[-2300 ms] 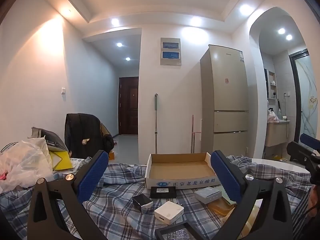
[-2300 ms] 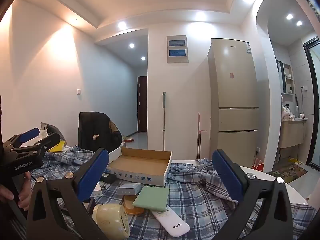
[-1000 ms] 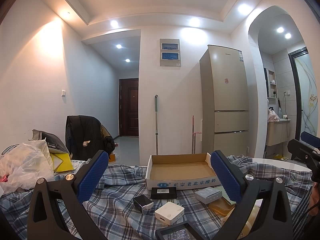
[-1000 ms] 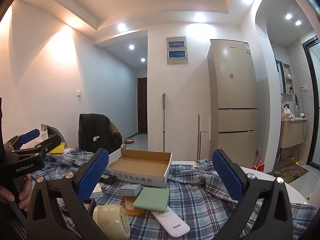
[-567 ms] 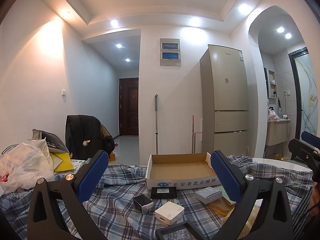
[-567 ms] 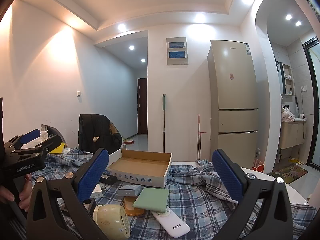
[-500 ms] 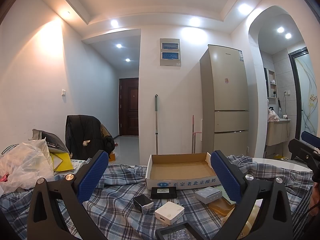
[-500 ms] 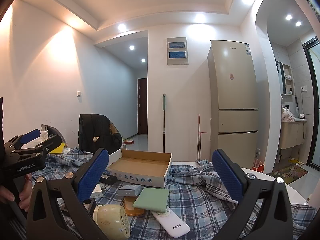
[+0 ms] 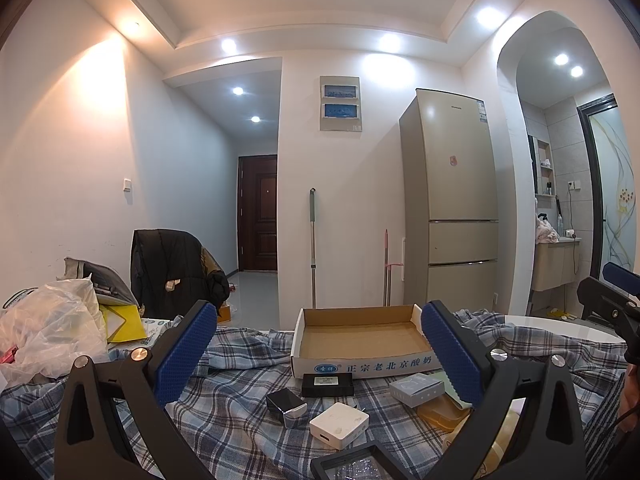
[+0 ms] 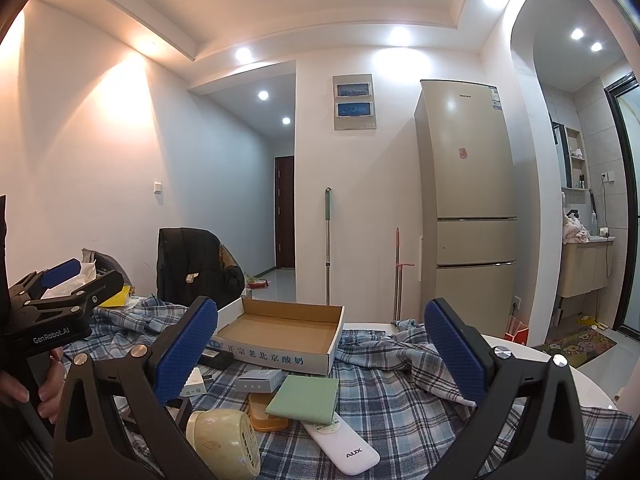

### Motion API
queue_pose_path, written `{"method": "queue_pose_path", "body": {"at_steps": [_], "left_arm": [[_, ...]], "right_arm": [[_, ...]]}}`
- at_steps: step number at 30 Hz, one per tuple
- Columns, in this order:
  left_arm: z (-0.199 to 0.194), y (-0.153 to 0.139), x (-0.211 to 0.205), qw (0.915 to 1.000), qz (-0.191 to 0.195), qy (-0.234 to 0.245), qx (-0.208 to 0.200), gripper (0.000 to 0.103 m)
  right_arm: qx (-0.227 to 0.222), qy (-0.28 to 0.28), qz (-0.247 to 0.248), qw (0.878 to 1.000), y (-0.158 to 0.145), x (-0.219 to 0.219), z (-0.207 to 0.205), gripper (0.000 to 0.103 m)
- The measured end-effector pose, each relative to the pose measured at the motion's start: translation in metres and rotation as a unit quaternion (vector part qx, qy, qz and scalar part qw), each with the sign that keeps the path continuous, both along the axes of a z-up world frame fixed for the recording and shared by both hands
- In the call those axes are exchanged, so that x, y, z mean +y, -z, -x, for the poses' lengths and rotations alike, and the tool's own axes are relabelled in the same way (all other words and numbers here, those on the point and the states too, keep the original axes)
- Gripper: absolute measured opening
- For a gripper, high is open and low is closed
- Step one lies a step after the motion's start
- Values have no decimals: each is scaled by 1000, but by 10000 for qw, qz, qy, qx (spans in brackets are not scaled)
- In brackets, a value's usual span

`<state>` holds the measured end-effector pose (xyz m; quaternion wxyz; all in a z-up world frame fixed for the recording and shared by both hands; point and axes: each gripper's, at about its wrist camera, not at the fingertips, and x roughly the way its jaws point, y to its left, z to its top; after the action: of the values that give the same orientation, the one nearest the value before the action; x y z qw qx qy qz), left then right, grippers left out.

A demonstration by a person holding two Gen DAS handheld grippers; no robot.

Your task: Organize rigid objects

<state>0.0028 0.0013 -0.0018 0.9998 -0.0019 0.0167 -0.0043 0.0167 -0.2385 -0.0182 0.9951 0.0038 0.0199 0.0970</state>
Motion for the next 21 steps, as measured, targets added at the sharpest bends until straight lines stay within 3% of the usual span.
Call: {"method": "queue_pose_path", "body": {"at_steps": [21], "left_arm": [[-1, 0, -1, 10000, 3, 0, 4, 103]], "right_arm": [[38, -28, 43, 10000, 0, 2, 0, 103]]}}
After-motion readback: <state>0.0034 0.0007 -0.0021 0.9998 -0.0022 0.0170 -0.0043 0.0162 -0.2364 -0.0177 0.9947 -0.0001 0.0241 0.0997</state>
